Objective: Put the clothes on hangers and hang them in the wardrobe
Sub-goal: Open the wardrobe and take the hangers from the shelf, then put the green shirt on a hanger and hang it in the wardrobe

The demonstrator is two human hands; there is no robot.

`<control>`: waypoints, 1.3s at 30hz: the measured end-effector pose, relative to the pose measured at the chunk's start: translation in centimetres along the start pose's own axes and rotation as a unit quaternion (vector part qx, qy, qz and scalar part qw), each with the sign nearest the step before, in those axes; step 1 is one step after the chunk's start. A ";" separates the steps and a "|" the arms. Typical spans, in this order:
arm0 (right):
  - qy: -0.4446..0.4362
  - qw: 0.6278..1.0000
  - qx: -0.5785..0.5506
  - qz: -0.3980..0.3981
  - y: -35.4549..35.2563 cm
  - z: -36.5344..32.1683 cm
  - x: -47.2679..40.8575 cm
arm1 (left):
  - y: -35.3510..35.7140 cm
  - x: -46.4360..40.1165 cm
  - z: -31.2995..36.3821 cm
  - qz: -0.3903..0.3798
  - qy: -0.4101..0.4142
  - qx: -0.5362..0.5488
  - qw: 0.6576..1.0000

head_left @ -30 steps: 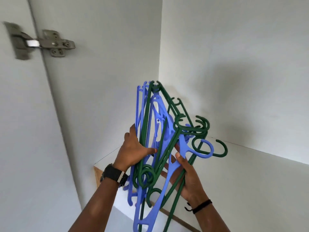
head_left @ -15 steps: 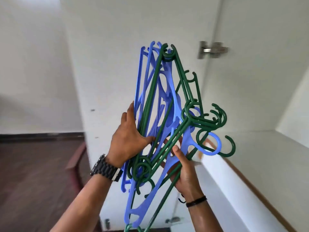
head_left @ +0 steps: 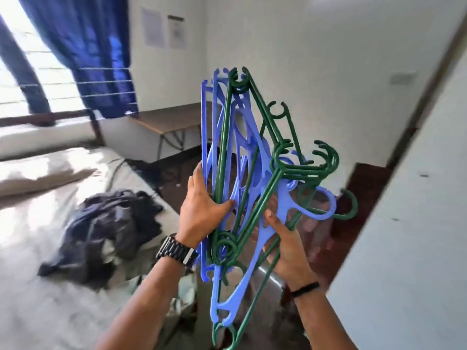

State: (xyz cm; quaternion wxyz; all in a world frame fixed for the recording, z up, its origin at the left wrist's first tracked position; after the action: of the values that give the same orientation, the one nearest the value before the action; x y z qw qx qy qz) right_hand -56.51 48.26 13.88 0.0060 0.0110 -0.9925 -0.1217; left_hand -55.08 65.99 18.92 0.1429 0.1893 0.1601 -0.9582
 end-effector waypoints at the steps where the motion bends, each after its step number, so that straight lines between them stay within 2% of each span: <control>1: 0.018 1.000 0.004 -0.009 2.7 1.6 -1.7 | -2.1 -1.2 -2.3 0.011 -0.016 -0.006 1.000; 8: 0.126 0.990 -0.025 -0.064 20.3 13.9 -13.1 | -15.1 -9.2 -19.4 0.070 -0.179 -0.061 0.979; 13: 0.255 0.966 -0.014 -0.042 29.0 21.9 -16.9 | -22.5 -11.1 -29.2 0.087 -0.331 -0.070 0.937; 17: 0.301 0.951 0.045 -0.049 33.8 26.3 -18.2 | -26.7 -10.1 -36.2 0.125 -0.425 -0.021 0.896; 23: 0.309 0.933 0.179 -0.044 39.2 34.3 -18.5 | -31.3 -7.1 -43.6 0.171 -0.470 0.004 0.866; 25: 0.284 0.926 0.248 -0.025 41.1 35.4 -18.3 | -32.7 -6.6 -45.8 0.173 -0.477 0.005 0.862; 28: 0.244 0.915 0.319 -0.039 44.1 37.7 -18.9 | -35.0 -6.5 -49.2 0.187 -0.473 0.001 0.861; 32: 0.223 0.891 0.383 -0.095 48.7 41.0 -20.9 | -38.7 -7.6 -54.1 0.199 -0.461 -0.003 0.865; 39: 0.174 0.878 0.397 -0.203 59.1 48.2 -27.9 | -47.1 -12.4 -63.0 0.231 -0.437 -0.019 0.869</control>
State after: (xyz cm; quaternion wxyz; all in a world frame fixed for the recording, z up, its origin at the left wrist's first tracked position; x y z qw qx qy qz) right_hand -30.52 117.91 -18.88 0.1492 0.2348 -0.9165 0.2876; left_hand -39.86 134.13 -19.35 0.4192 -0.2203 0.0515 -0.8793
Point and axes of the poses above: each hand's wrist, its own x-axis away from the middle knuckle, its own y-axis out of the palm, z = x × y, the point moved 1 cm from there along -x, towards the middle knuckle, and after that the axes turned 14 degrees about x, right-handed, at the moved point
